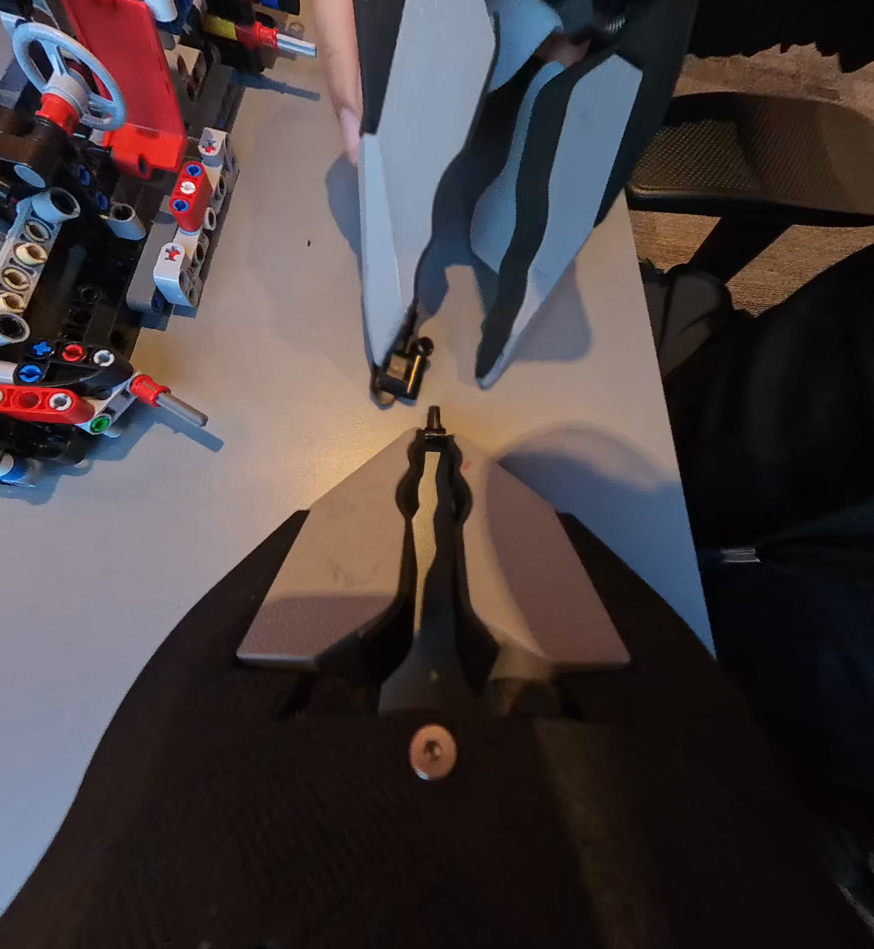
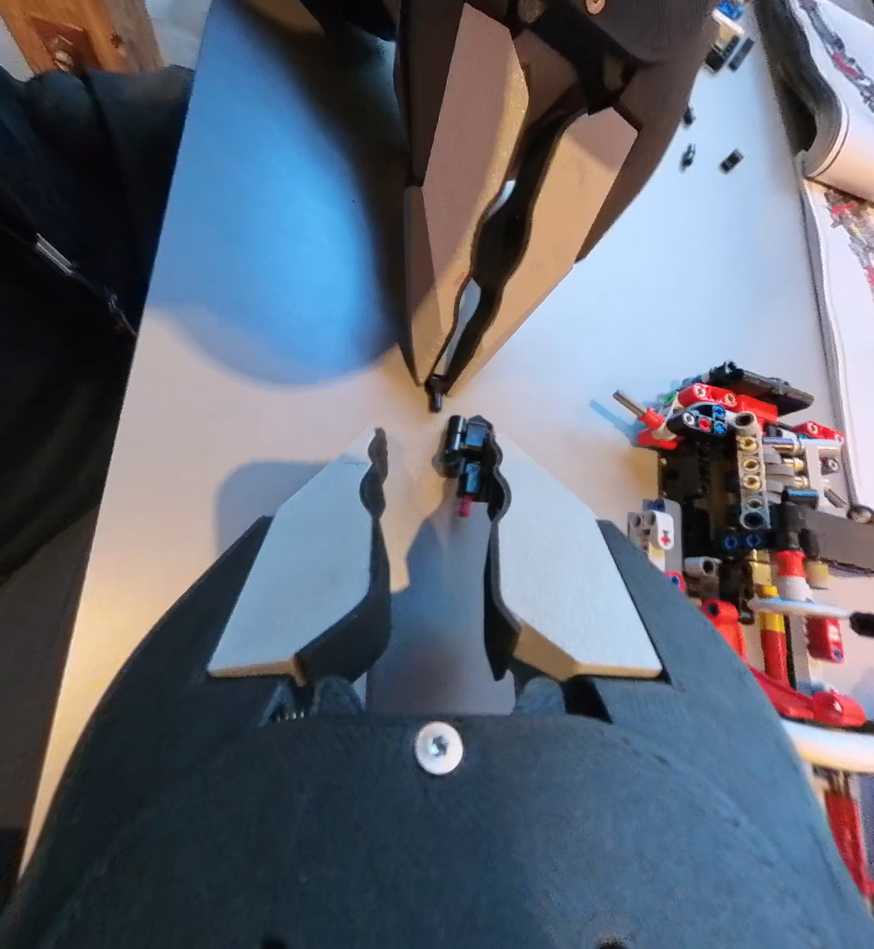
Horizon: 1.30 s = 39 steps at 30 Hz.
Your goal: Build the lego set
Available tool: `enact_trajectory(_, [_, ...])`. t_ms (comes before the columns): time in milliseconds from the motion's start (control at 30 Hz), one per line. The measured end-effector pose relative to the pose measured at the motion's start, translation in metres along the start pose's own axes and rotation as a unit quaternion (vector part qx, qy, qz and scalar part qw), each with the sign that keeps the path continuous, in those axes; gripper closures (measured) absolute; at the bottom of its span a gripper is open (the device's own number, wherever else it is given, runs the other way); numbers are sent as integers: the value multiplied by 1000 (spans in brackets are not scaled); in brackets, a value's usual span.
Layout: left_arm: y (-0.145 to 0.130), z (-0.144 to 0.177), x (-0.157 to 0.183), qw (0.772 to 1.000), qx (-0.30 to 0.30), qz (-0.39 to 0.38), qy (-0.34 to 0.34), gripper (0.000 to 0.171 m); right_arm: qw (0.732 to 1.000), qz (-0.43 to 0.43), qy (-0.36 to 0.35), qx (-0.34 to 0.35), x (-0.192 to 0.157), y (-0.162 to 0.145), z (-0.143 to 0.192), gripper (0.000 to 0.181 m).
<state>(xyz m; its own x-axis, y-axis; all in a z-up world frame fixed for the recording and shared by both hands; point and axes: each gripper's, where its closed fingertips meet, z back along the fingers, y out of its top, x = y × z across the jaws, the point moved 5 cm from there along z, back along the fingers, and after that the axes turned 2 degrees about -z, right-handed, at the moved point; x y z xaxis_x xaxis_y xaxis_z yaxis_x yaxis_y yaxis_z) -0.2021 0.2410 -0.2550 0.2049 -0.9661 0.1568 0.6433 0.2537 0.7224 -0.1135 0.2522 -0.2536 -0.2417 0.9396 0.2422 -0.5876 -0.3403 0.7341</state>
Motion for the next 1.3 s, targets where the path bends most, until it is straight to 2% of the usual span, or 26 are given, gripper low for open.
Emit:
enact_trajectory(167, [0,0,0,1000,0,-3,3,168,999,-28,16,5,1,-1,11,152])
enact_trajectory(300, [0,0,0,1000,0,-5,7,168,999,-49,-16,-10,16,-6,20,154])
enact_trajectory(367, [0,1,-2,1000,-1,-12,15,168,996,-85,12,-19,16,-8,19,150])
enact_trajectory(433, [0,2,-4,1000,-1,-17,18,168,995,-95,18,-38,14,-14,13,156])
enact_trajectory(567, [0,2,-6,999,-3,-38,21,168,997,-77,0,-6,17,-10,11,163])
enact_trajectory(767, [3,-1,-10,997,-6,-74,22,167,999,-40,26,-9,16,-16,8,172])
enact_trajectory(1033, [3,1,-10,996,-6,-90,10,167,999,-40,8,11,19,-12,18,165])
enact_trajectory(1133, [2,0,-9,995,-8,-97,13,167,999,-41,2,23,13,-5,21,168])
enact_trajectory(1300, [3,1,-11,996,-6,-90,18,168,999,-36,-7,-10,9,-9,8,167])
